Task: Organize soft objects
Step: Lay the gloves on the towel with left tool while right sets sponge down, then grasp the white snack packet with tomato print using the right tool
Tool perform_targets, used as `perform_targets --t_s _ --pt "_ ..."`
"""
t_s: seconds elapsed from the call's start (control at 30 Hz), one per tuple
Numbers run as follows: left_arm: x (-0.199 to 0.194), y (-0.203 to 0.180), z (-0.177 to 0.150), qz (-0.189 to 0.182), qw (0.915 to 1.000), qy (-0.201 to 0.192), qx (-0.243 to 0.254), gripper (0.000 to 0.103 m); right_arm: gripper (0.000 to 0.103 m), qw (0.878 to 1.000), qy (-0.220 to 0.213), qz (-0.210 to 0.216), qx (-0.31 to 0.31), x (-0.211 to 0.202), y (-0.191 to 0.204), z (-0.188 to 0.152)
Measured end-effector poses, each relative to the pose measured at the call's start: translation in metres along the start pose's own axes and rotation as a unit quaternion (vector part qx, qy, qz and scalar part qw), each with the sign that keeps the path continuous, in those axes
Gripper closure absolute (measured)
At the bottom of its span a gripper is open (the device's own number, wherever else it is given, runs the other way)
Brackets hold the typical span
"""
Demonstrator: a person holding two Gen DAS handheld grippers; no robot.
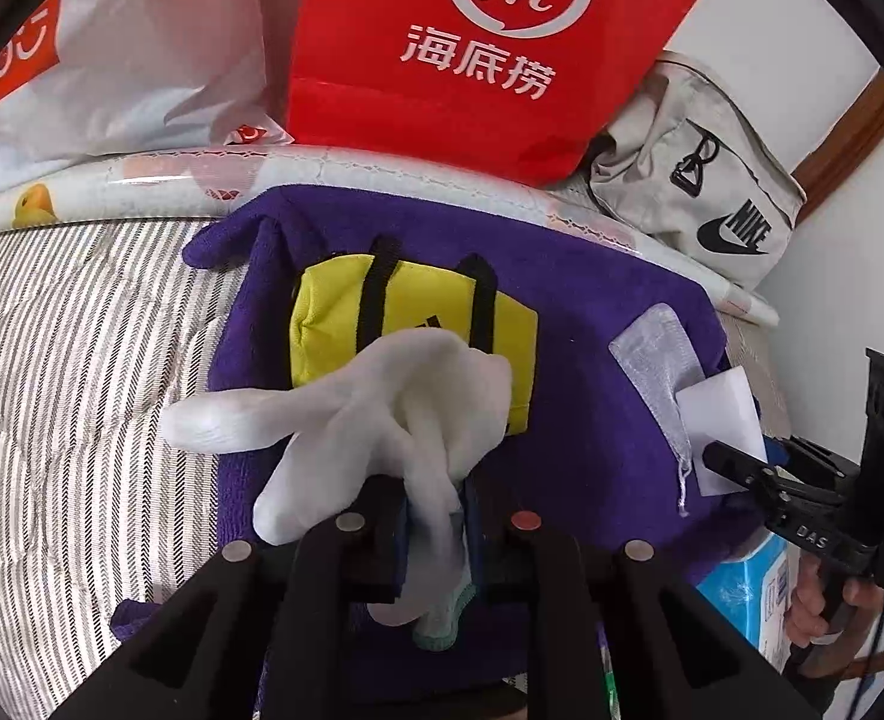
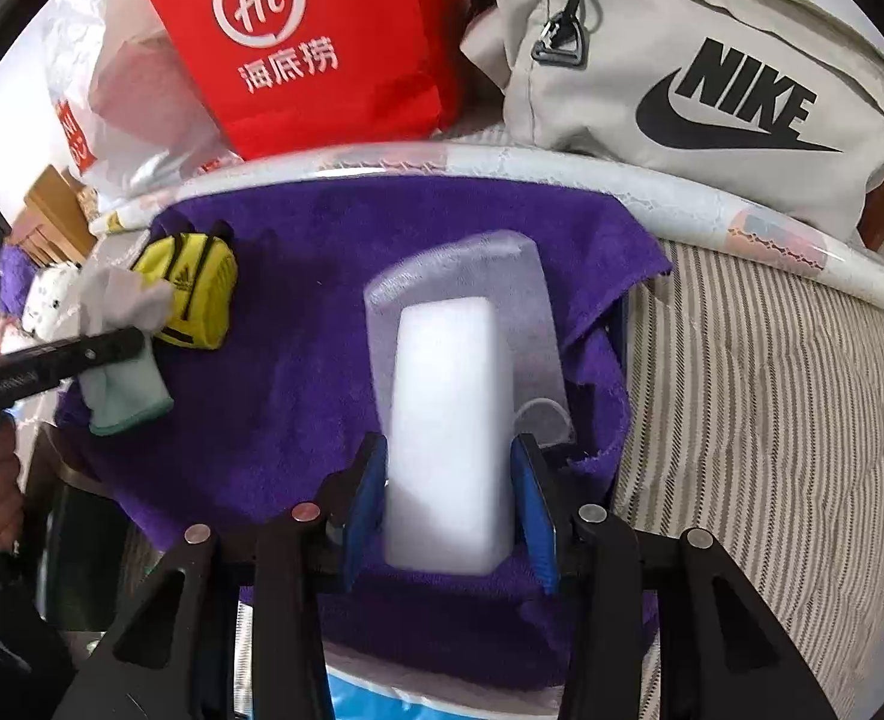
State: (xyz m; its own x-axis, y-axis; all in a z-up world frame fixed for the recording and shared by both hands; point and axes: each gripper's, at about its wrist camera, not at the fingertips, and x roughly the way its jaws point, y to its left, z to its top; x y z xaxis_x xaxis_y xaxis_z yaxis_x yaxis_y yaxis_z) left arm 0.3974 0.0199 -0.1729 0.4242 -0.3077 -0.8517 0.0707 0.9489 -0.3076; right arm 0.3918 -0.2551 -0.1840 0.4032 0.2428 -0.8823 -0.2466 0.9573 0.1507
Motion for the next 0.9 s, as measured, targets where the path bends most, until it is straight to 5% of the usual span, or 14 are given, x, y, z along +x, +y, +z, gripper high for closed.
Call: perform_targets --t_s 0.1,0.17,0.2,0.47,0.9 --pt "-0.001 -0.003 0.000 0.008 0.9999 0.005 0.009 0.069 0.056 1.000 0.002 0.007 0.004 -0.001 -0.002 -0.001" --pt "-0.005 -0.004 -0.001 0.022 0.9996 -0.004 0.016 0.041 0.046 1.000 -0.002 0.010 0.001 -0.004 -0.001 -0.002" --pt "-0.009 -0.007 -0.002 0.032 0.9992 -0.012 0.022 0.039 0.044 1.000 -0.009 0.008 -0.004 -0.007 0.001 -0.003" --pt "-0.029 -0.002 -0.011 0.049 0.9986 -0.017 0.012 0.038 0.041 0.999 -0.039 -0.014 -0.003 -0.039 0.004 -0.011" --pt "-0.109 -0.003 -0.061 0.050 0.9945 -0.093 0.001 0.038 0.041 0.993 -0.114 -0.011 0.020 -0.116 0.022 -0.065"
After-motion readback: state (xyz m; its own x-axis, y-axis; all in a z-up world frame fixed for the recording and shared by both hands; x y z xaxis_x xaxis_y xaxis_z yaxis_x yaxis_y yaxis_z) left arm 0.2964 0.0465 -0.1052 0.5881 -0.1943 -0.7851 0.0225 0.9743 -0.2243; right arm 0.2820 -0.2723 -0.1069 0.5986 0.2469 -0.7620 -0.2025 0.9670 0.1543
